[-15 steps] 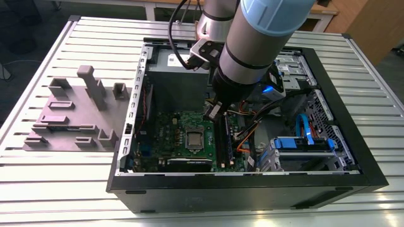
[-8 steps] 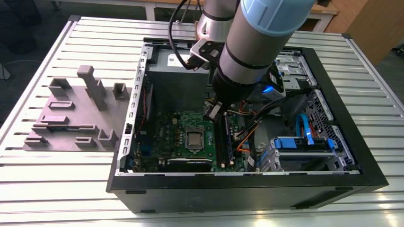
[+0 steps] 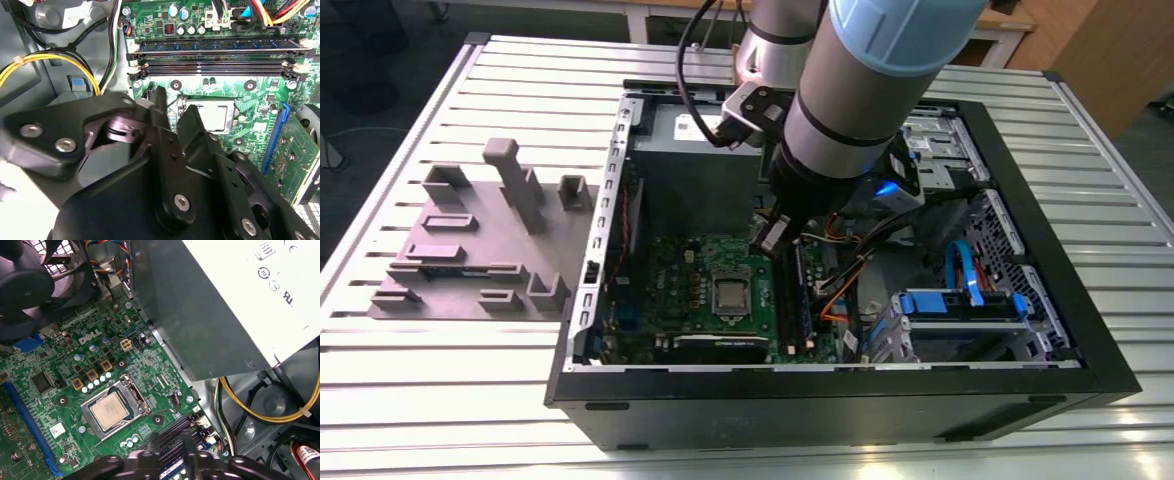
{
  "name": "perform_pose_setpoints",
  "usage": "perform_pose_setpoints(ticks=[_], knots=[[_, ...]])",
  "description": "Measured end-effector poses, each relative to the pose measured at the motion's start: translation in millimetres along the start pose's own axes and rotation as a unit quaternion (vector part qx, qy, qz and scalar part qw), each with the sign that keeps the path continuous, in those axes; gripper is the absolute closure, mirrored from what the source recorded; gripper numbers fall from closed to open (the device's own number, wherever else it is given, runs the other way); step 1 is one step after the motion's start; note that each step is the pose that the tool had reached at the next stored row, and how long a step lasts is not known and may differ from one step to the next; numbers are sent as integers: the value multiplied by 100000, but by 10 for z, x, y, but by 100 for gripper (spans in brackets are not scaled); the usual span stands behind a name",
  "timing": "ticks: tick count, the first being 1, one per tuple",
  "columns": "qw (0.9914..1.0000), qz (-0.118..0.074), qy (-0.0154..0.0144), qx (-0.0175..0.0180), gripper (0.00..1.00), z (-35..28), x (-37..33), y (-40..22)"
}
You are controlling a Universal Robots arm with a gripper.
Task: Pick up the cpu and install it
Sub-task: 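Install the first cpu locking lever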
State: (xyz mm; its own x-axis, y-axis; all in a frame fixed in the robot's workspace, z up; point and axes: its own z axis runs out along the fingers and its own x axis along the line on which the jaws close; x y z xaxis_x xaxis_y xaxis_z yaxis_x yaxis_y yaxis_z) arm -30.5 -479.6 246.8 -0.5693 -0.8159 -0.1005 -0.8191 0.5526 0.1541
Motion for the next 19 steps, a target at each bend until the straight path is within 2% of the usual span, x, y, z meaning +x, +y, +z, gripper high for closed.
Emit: perform_pose_setpoints(ticks=[1,2,3,6,7,8,9,11,12,13,19], knots=[[100000,-2,-1,0,65,0,0,0],[100000,-4,-2,1,65,0,0,-1],[100000,-3,-2,1,58,0,-1,-1],[100000,-2,-1,1,58,0,-1,-1],[100000,0,-1,-1,60,0,-1,-1],[100000,-3,-2,1,66,0,-1,-2],[100000,-2,-1,1,66,0,-1,-2],[100000,0,-2,1,78,0,-2,-2],[100000,-3,-3,0,78,0,-2,-3],[100000,0,-1,1,85,0,-2,-3],[100000,-1,-3,1,85,0,-3,-3]])
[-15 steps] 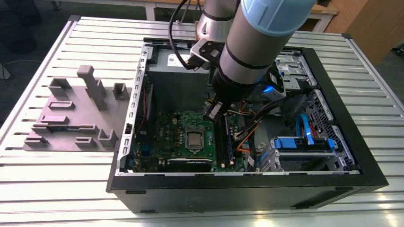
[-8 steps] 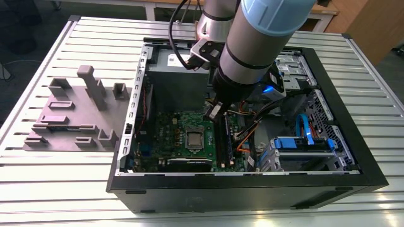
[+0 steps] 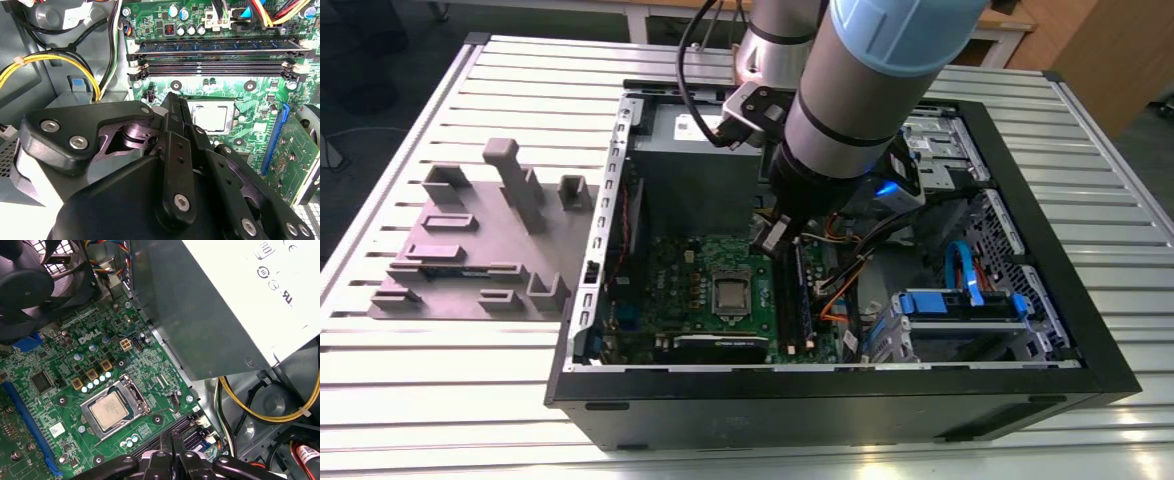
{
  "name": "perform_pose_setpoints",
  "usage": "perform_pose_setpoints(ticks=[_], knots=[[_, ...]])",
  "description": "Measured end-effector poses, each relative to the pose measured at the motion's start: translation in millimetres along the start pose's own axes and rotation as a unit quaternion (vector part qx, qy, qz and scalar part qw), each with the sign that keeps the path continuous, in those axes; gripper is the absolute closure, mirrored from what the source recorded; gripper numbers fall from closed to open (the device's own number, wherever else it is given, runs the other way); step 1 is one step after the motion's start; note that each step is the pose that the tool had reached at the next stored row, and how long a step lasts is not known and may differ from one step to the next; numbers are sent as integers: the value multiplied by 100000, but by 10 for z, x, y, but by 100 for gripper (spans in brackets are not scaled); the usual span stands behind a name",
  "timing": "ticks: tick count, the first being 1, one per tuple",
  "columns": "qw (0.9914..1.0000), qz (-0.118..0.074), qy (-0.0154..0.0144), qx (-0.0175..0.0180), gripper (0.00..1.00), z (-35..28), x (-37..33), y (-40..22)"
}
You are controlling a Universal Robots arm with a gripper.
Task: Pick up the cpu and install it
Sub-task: 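Install the first cpu locking lever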
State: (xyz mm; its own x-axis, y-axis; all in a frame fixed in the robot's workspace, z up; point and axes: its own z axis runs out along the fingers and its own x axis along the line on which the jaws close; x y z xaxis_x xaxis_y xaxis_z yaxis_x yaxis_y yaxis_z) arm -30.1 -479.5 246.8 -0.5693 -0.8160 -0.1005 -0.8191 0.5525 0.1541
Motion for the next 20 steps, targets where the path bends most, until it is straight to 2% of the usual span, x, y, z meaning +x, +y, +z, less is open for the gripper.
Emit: perform_pose_setpoints(ticks=[11,16,20], knots=[[100000,1,6,4,90,2,-9,6],[100000,-27,2,-5,90,29,-24,53],[100000,-48,3,-10,90,36,-27,58]])
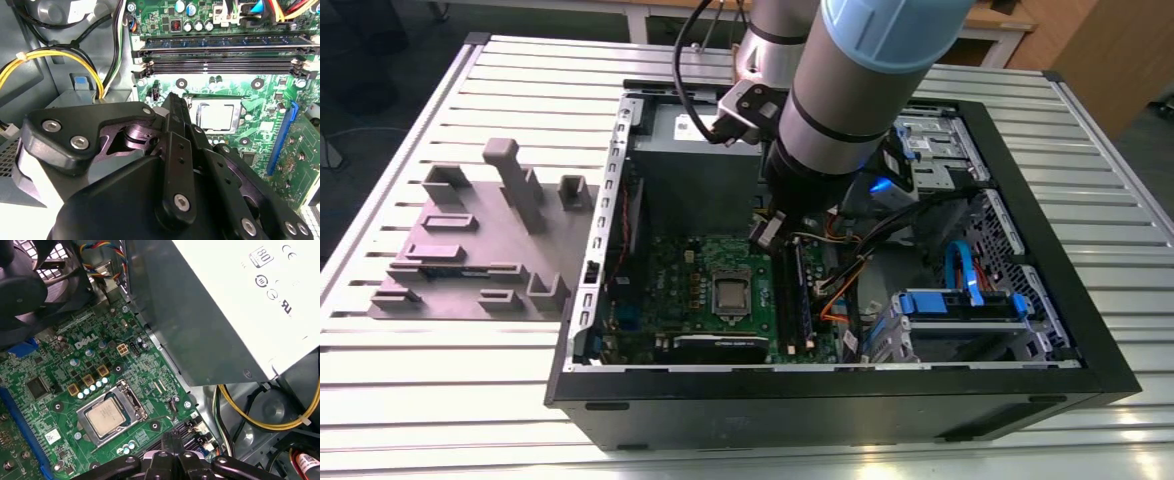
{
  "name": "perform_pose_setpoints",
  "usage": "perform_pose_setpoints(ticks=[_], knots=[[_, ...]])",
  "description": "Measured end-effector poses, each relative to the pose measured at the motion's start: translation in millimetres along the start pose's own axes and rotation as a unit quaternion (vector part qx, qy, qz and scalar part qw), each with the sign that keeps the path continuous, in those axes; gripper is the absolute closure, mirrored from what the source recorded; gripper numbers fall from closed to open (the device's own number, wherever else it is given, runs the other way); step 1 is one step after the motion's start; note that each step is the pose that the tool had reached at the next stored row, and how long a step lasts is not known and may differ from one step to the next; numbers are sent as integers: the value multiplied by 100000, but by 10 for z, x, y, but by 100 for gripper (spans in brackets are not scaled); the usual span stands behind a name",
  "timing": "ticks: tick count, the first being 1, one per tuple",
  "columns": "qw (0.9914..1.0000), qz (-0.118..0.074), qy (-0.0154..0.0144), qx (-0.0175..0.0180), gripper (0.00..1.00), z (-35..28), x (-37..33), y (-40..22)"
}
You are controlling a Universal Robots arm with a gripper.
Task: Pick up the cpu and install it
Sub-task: 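Install the first cpu locking lever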
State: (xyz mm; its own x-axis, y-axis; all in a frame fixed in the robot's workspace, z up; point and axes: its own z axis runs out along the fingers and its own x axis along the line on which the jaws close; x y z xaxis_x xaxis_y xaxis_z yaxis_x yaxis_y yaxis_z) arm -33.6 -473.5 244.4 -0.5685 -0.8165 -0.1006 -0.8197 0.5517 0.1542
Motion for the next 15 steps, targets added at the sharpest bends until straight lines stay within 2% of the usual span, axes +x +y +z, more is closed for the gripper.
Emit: perform_pose_setpoints(ticks=[12,15], knots=[[100000,7,-31,-20,90,3,0,1],[99998,-33,-469,-323,90,8,1,0]])
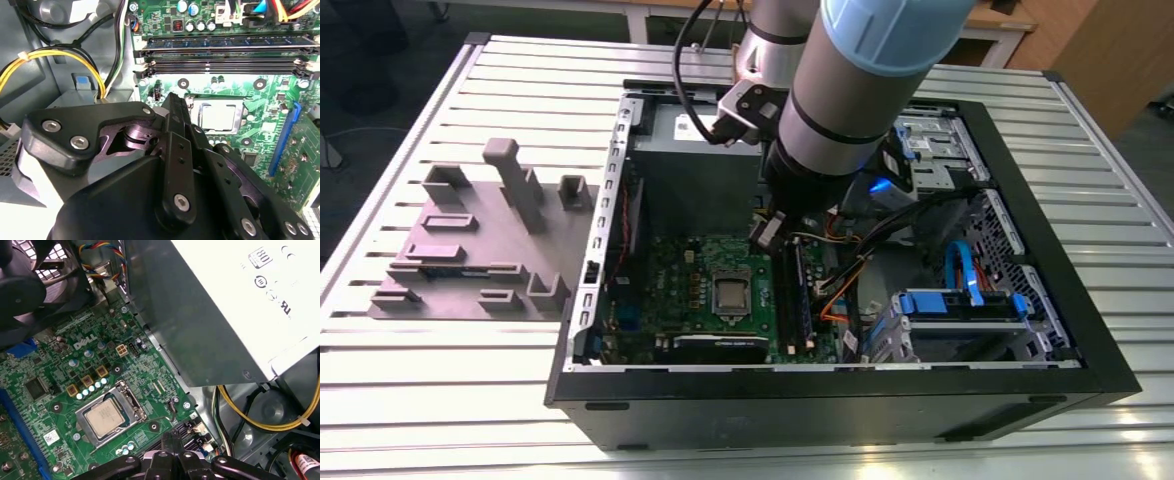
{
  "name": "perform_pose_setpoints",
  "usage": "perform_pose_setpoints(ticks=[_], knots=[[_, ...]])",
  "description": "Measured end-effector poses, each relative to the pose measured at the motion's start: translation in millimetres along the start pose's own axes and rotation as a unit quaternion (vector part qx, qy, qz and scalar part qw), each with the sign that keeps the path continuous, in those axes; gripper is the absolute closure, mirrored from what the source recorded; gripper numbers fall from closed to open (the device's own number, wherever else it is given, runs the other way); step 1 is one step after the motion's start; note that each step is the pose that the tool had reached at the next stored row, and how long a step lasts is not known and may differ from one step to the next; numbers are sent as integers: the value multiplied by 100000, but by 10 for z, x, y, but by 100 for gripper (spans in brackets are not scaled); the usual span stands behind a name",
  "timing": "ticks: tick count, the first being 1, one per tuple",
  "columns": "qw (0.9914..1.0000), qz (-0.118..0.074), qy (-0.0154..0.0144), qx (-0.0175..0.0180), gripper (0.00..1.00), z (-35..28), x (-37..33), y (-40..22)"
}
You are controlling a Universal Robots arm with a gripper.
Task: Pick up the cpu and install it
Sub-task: 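Install the first cpu locking lever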
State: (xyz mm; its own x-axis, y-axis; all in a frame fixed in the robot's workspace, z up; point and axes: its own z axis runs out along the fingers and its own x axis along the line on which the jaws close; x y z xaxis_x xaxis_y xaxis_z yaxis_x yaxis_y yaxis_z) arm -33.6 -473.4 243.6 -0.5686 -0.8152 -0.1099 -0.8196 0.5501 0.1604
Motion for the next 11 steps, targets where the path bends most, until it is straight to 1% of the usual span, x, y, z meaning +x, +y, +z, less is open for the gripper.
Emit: perform_pose_setpoints(ticks=[2,11], knots=[[99999,-29,-365,-248,90,10,-1,0],[99997,-56,-629,-434,90,74,-59,34]])
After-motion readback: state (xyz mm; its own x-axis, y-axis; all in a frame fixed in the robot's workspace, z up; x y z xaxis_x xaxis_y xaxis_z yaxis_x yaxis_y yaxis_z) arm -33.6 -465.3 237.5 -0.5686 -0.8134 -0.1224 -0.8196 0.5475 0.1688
